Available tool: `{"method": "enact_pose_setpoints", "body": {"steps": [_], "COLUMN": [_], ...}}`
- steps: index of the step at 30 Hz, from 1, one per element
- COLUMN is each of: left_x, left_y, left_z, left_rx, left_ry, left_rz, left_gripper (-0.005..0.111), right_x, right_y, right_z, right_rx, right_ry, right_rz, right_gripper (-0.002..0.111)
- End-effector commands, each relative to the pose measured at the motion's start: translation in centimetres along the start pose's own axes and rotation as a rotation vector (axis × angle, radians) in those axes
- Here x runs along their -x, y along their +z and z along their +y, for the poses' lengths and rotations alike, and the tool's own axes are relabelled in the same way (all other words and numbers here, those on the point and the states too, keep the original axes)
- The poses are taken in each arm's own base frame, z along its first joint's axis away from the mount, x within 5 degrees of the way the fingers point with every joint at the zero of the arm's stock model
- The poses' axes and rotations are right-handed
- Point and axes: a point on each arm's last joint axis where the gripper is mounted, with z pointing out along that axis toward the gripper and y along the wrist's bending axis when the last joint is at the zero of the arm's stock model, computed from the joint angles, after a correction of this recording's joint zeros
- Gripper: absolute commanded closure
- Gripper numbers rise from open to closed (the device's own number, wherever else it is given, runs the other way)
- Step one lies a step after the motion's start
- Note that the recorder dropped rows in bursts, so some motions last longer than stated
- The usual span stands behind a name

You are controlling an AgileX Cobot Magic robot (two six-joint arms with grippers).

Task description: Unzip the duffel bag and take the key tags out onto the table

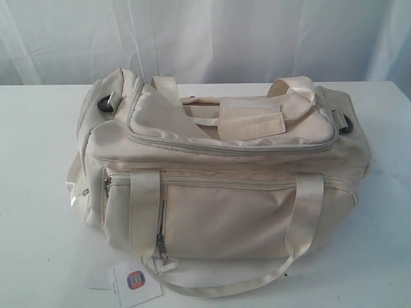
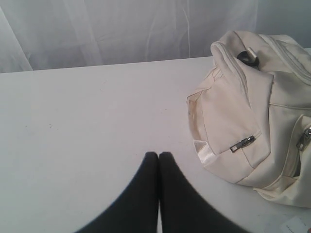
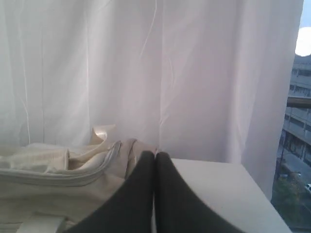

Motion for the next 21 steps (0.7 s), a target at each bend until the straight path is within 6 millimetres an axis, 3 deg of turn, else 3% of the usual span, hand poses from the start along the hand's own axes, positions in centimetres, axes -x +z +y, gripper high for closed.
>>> {"method": "enact_pose_setpoints", "body": {"steps": [1, 14, 18, 21], "left_x": [0.1, 0.1, 0.1, 0.1], "left_y": [-0.1, -0.1, -0.1, -0.1], "left_z": [-0.1, -0.1, -0.1, 0.0], "left_rx": [-0.005, -0.004, -0.004, -0.002], "left_ry": [-0.007, -0.006, -0.006, -0.004], "left_rz": [0.000, 0.000, 0.000, -0.001], "left_gripper": [0.107, 0.107, 0.107, 0.107], "right_x": [0.8, 5.0, 5.1, 5.9], "right_y": [-0.1, -1.5, -1.6, -1.0], "right_z": [-0.1, -0.4, -0.4, -0.4], "right_rx": [-0.010, -0.021, 0.031, 0.037], "right_ry": [-0.013, 0.084, 0.272, 0.334], "right_rz": [-0.075, -0.571, -0.592, -0.450], "right_gripper": [0.108, 0.108, 0.108, 0.108]}}
